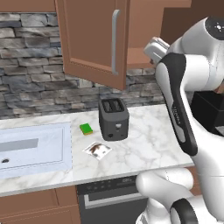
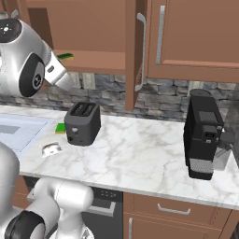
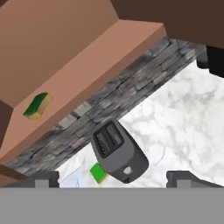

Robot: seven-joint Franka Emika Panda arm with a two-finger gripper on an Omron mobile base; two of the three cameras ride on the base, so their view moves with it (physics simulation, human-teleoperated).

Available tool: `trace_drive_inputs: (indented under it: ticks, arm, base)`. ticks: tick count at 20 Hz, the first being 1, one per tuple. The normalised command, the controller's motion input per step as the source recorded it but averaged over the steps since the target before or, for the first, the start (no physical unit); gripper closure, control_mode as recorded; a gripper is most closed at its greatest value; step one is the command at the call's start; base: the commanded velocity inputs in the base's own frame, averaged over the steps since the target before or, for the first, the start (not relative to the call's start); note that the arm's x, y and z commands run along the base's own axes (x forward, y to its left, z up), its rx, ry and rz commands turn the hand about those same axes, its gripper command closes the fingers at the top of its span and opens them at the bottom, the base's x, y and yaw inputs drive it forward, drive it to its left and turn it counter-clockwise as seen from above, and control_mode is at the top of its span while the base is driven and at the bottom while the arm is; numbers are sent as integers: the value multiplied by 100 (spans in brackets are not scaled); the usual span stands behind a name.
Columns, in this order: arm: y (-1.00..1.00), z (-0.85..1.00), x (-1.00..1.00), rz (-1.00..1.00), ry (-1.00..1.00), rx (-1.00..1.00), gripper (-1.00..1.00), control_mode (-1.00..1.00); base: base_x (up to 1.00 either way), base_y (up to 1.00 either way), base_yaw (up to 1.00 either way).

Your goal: Open the cabinet. Pick the sponge and place it next to the sink. Then close the cabinet.

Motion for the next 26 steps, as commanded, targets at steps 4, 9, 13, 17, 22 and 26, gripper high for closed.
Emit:
trace_drive_inputs:
  ticks: [4,9,13,17,22,26]
  arm:
    - [0,0,15,0,0,8,-100,-100]
    - [0,0,30,1,-2,18,-100,-100]
    - [0,0,31,2,-6,22,-100,-100]
    - [0,0,19,3,-4,20,-100,-100]
    - [0,-1,17,4,-2,16,-100,-100]
    - [3,-18,6,4,-5,13,-100,-100]
  base:
    - [0,0,0]
    - [0,0,0]
    - [0,0,0]
    - [0,0,0]
    - [0,0,0]
    - [0,0,0]
